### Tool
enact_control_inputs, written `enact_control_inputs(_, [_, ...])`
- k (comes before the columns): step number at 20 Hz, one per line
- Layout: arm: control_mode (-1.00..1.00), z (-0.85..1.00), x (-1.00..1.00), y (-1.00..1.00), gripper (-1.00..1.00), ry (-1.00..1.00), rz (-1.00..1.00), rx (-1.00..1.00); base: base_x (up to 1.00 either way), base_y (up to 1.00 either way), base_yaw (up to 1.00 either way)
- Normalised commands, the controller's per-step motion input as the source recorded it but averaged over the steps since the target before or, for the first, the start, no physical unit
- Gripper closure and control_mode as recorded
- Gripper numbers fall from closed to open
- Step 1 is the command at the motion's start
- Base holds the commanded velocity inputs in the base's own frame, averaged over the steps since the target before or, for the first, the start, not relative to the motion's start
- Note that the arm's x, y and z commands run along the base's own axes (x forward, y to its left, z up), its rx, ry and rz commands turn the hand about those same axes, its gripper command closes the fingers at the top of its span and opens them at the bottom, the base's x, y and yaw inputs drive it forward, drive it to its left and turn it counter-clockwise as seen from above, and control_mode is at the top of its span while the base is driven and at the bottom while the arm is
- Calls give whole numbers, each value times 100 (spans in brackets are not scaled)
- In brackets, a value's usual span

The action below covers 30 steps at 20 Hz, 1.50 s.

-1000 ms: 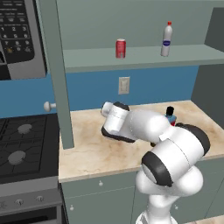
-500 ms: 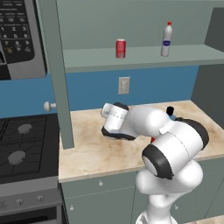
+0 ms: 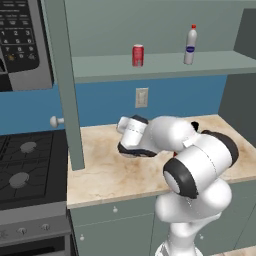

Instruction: Sort all alcoholic drinks to one cabinet, and non-alcoholic drinks to the other.

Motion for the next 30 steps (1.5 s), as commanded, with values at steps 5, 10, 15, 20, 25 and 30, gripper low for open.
enact_control_inputs(5, [-100,-3,9,-10,-100,0,0,0,0,0,0])
enact_control_inputs(10, [-100,-4,7,-7,-100,0,0,0,0,0,0])
enact_control_inputs(15, [-100,-4,11,-1,-100,0,0,0,0,0,0])
enact_control_inputs(20, [-100,-5,12,-3,-100,0,0,0,0,0,0])
enact_control_inputs(25, [-100,-8,11,-9,-100,0,0,0,0,0,0])
enact_control_inputs(30, [-100,-12,14,-8,-100,0,0,0,0,0,0])
